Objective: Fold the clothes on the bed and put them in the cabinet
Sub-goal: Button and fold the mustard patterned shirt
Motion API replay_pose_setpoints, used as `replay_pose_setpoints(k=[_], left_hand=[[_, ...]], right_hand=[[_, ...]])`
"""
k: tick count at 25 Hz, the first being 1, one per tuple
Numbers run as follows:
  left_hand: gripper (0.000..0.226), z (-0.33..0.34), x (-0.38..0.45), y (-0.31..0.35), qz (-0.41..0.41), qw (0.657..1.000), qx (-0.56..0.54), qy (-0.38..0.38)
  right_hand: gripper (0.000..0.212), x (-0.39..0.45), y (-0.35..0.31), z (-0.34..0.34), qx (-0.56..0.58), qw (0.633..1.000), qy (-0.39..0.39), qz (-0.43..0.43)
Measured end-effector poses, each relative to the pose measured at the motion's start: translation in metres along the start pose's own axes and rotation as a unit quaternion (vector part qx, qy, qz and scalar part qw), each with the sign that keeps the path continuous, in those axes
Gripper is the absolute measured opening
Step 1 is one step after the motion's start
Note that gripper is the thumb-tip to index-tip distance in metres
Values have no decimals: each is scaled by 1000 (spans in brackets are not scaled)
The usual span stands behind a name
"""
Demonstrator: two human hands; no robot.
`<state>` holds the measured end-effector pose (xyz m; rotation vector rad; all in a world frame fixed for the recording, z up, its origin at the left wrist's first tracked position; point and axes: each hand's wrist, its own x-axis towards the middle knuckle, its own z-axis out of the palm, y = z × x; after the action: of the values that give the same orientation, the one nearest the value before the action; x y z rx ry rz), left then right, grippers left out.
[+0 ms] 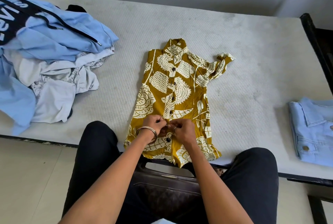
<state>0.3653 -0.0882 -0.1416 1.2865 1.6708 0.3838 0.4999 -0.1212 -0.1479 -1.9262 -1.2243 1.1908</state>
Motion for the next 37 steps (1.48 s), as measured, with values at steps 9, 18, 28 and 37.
replay_pose_setpoints(k=[9,18,28,37], left_hand=[[10,3,-2,-25,155,974,153,-57],[24,15,2,-16,82,981,142,104],[48,45,54,20,-69,966,242,60],[15,31,56,2,-55,993,78,76]], right_hand=[[13,2,13,-3,-22,997,-76,18],[11,5,24,9,-14,984,66,165],[37,54,18,12,-161,986,3,-48],[19,60,16,27,-92,992,80,13]])
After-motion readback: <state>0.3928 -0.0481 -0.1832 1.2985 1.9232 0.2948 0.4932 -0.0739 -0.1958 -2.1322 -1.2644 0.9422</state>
